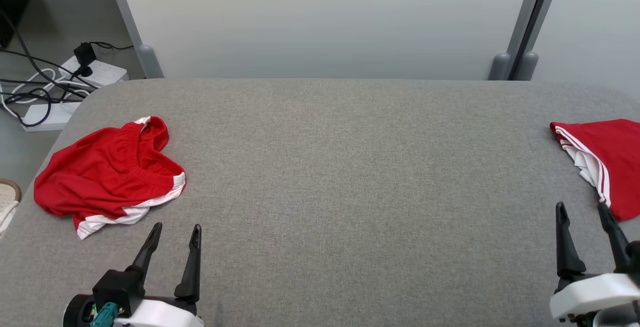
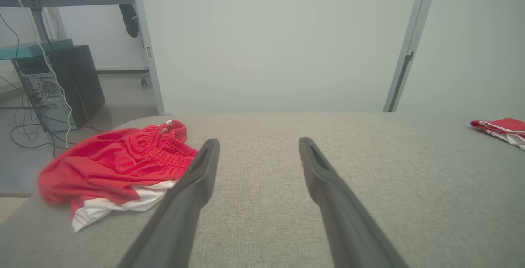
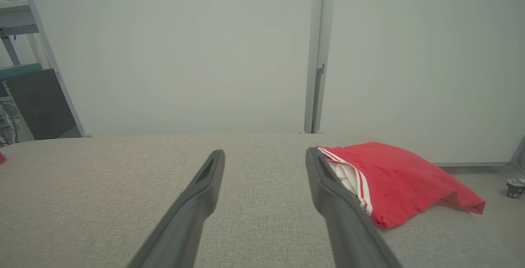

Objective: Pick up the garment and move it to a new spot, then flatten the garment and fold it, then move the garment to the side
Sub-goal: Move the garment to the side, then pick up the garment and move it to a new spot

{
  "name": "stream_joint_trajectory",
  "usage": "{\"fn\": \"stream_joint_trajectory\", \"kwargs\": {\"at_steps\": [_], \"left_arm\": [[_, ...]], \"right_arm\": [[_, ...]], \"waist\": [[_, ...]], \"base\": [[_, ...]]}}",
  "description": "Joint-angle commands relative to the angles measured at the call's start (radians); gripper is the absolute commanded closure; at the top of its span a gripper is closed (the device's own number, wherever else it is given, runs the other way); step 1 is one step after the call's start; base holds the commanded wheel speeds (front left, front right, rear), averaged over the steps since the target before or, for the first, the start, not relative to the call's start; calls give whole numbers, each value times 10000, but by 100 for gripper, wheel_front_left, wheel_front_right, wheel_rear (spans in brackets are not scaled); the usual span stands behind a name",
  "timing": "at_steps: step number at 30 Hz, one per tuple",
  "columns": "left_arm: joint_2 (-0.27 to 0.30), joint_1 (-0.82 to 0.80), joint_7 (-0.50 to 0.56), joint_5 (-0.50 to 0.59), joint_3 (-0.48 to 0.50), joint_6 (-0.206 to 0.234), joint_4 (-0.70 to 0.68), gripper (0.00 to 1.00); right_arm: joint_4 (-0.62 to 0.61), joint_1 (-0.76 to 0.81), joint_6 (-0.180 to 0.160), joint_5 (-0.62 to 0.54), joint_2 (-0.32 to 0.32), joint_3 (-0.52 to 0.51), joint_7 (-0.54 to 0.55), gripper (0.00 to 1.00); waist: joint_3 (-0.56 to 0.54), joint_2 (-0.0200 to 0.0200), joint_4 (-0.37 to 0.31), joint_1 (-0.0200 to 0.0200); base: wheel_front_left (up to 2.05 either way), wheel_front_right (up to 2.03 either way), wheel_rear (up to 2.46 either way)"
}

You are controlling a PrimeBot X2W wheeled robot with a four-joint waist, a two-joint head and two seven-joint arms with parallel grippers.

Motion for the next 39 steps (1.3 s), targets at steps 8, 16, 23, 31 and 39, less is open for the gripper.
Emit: {"fn": "stream_joint_trajectory", "kwargs": {"at_steps": [8,16,23,31,39], "left_arm": [[48,-142,-61,167,519,119,-154,0],[40,-167,-61,178,468,139,-144,0],[39,-178,-61,144,417,140,-140,0],[38,-268,-61,71,271,176,-157,0],[38,-238,-61,5,394,353,-162,0]], "right_arm": [[-55,38,0,-101,51,366,-175,0],[63,-5,0,-148,94,409,-253,0],[132,-80,0,-149,96,426,-296,0],[107,-95,0,-153,139,650,-329,0],[288,-187,0,12,207,1297,-350,0]], "waist": [[-54,-1,22,0],[-25,-1,48,0],[4,-1,95,0],[76,-1,597,0],[208,-1,2010,0]], "base": [[0,0,0],[0,0,0],[0,0,0],[0,0,0],[0,0,0]]}}
